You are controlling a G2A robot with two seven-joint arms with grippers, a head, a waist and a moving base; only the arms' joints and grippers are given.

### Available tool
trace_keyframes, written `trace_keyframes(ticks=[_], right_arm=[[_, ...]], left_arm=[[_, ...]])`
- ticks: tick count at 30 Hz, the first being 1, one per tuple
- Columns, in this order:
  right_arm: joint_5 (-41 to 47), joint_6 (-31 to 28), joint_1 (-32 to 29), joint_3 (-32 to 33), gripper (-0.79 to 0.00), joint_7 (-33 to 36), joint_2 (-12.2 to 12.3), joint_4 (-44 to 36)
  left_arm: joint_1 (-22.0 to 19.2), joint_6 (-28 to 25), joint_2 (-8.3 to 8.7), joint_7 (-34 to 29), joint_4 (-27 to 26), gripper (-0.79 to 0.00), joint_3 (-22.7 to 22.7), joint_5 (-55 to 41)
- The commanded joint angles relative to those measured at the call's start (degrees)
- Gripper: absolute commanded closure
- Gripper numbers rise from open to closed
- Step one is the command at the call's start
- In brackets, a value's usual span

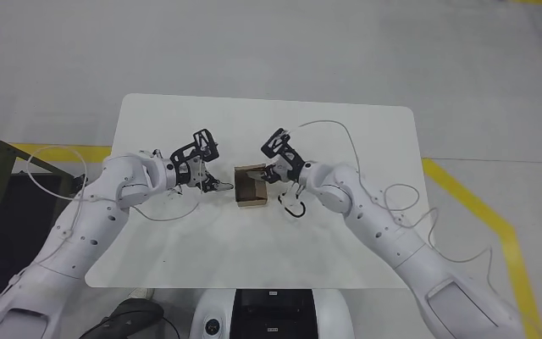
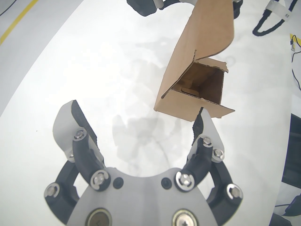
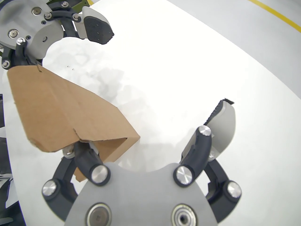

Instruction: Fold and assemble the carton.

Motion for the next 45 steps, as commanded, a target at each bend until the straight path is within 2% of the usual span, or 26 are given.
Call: trace_keyframes(ticks=[1,11,34,39,45], right_arm=[[0.5,0.4,0.1,-0.2,-0.785,0.4,-0.3,0.7],[1.7,1.9,0.6,0.1,-0.785,1.2,-1.5,3.5],[2.6,0.6,1.3,0.5,-0.785,1.2,-3.7,7.7],[2.7,0.2,0.9,1.4,-0.785,0.4,-3.8,7.0],[2.1,-2.2,-1.0,4.5,-0.785,-0.2,-2.7,3.3]], left_arm=[[0.1,0.0,-0.06,0.1,0.0,-0.785,-0.1,-0.1],[-0.8,-0.1,-0.53,-0.6,0.2,-0.785,0.0,-0.9],[-6.3,1.6,-3.21,-4.4,4.1,-0.785,5.2,-4.1],[-6.1,1.9,-3.18,-4.3,4.1,-0.785,4.3,-4.2],[-4.6,2.2,-2.77,-4.7,3.7,-0.785,2.4,-4.2]])
